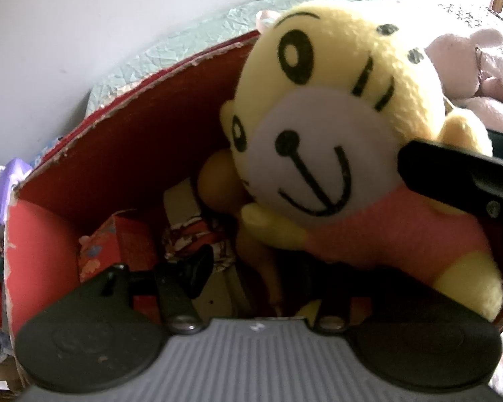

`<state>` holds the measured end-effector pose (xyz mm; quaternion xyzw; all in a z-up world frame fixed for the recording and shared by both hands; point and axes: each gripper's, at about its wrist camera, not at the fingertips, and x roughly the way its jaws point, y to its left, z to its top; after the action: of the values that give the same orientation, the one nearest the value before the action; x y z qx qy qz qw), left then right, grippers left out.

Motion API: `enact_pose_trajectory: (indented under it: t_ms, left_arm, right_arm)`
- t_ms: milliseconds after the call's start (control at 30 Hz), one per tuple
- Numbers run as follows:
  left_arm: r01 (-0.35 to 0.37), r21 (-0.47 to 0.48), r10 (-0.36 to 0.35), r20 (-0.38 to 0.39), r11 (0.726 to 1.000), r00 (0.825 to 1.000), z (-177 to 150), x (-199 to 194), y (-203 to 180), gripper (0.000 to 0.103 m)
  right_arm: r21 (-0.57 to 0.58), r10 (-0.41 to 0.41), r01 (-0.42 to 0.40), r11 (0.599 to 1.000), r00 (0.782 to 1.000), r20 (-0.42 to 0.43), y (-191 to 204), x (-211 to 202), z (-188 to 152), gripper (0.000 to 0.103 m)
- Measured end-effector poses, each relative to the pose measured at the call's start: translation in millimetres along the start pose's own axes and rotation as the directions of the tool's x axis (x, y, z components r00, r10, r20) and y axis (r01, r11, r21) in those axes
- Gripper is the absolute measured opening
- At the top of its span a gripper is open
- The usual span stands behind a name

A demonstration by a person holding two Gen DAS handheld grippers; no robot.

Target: Organize objects

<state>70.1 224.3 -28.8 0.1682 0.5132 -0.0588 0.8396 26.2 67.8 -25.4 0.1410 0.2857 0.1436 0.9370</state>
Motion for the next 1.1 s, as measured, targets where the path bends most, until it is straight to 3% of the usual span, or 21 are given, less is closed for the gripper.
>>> enact_pose_trajectory:
  t_ms: [200, 367, 567, 733, 767, 1100]
  left_arm:
    - [-0.014, -0.031, 0.014, -0.019, 0.999, 1.000, 4, -2, 6, 0.057]
    - [-0.111, -0.050, 0.111, 0.001, 0.993, 0.994, -14, -32, -11, 0.068]
    - [-0.178, -0.124, 0.178, -0.007, 0.976, 0.984, -9, -41, -2, 0.076]
    - [-0.223, -0.153, 0.224, -0.015, 0.963, 0.975, -6, -29, 0, 0.078]
    - [-0.230, -0.159, 0.230, -0.019, 0.960, 0.973, -6, -10, 6, 0.078]
    - [-0.287, -0.226, 0.280, -0.065, 0.931, 0.958, -8, -18, -7, 0.079]
  right_arm:
    - [0.004, 0.049, -0.049, 0.999, 0.999, -0.024, -6, -3, 2, 0.028]
    - [0.020, 0.098, -0.097, 0.995, 0.994, -0.046, -11, -5, 6, 0.028]
    - [0.003, 0.160, -0.160, 0.987, 0.984, -0.073, -17, -8, 10, 0.029]
    - [0.010, 0.212, -0.212, 0.977, 0.973, -0.093, -23, -10, 13, 0.029]
    - [0.011, 0.222, -0.222, 0.975, 0.970, -0.097, -24, -10, 13, 0.029]
    - [0.000, 0.299, -0.302, 0.953, 0.946, -0.122, -37, -15, 18, 0.030]
